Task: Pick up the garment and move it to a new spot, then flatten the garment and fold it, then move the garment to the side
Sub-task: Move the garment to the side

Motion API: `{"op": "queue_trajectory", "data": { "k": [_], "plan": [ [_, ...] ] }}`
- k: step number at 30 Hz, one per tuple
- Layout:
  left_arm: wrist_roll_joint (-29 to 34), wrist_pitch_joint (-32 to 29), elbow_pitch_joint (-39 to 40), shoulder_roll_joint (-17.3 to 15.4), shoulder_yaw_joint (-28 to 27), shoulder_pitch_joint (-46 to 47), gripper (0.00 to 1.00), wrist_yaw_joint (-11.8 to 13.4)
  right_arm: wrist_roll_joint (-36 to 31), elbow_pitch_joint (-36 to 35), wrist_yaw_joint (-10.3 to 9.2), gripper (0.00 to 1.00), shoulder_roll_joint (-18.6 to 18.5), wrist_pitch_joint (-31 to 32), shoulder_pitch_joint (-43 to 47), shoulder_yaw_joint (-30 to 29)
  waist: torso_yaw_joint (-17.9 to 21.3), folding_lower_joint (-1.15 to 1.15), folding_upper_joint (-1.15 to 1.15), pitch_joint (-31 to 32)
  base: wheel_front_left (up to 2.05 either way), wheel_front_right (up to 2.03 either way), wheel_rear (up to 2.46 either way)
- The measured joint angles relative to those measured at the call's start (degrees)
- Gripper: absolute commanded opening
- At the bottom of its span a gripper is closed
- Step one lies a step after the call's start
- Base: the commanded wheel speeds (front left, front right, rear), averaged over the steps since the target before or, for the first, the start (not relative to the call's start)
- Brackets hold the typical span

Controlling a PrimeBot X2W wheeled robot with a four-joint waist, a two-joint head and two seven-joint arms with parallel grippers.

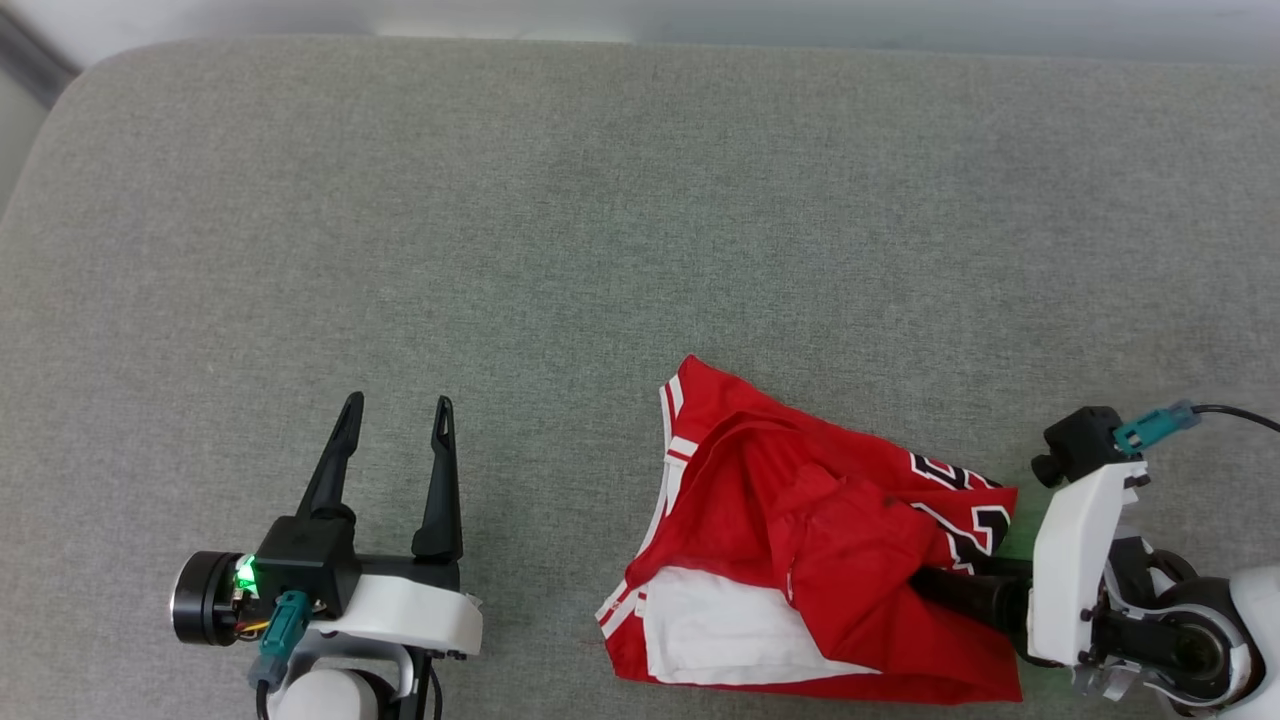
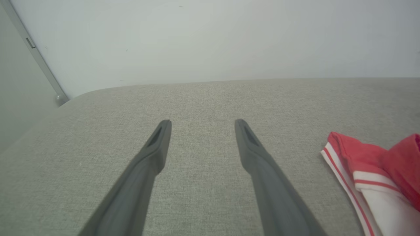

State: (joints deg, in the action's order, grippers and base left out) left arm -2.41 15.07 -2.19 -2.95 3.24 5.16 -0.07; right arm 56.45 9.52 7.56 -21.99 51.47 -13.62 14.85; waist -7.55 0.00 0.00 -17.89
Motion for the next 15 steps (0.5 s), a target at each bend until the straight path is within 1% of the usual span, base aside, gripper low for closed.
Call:
{"op": "queue_trajectory", "data": {
  "k": [3, 4, 5, 8, 12, 15],
  "plan": [
    [-0.29, 0.00, -0.07, 0.00, 0.05, 0.15, 1.00, 0.09, -0.82, 0.47, 0.09, 1.00, -0.64, -2.20, -0.54, 2.13, -0.24, 0.00, 0.00, -0.23, 0.00, 0.00, 0.00],
    [-0.30, 0.00, -0.13, 0.01, 0.09, 0.16, 1.00, 0.13, -1.35, 0.66, 0.11, 0.34, -0.96, -3.12, -0.68, 2.90, -0.25, 0.00, 0.00, -0.15, 0.00, 0.00, 0.00],
    [-0.32, 0.00, -0.21, 0.01, 0.12, 0.16, 1.00, 0.23, -1.40, 0.99, 0.11, 0.00, -1.15, -3.87, -0.82, 3.46, -0.24, 0.00, 0.00, -0.02, 0.00, 0.00, 0.00],
    [-0.46, 0.00, -0.41, 0.01, 0.24, 0.14, 1.00, 0.55, -1.37, 1.60, 0.01, 0.00, -2.20, -6.13, -1.67, 5.27, -0.18, 0.00, 0.00, 0.66, 0.00, 0.00, 0.00],
    [-0.88, 0.00, -0.45, 0.03, 0.27, -0.37, 1.00, 0.76, -0.83, 0.33, 0.00, 0.00, -3.93, -8.73, -3.22, 7.87, 0.12, 0.00, 0.00, 2.25, 0.00, 0.00, 0.00],
    [-0.99, 0.00, -0.52, 0.02, 0.41, -1.27, 1.00, 0.86, -0.73, -1.57, -0.05, 0.00, -6.58, -10.17, -5.08, 9.18, 0.64, 0.00, 0.00, 3.77, 0.00, 0.00, 0.00]
  ]
}}
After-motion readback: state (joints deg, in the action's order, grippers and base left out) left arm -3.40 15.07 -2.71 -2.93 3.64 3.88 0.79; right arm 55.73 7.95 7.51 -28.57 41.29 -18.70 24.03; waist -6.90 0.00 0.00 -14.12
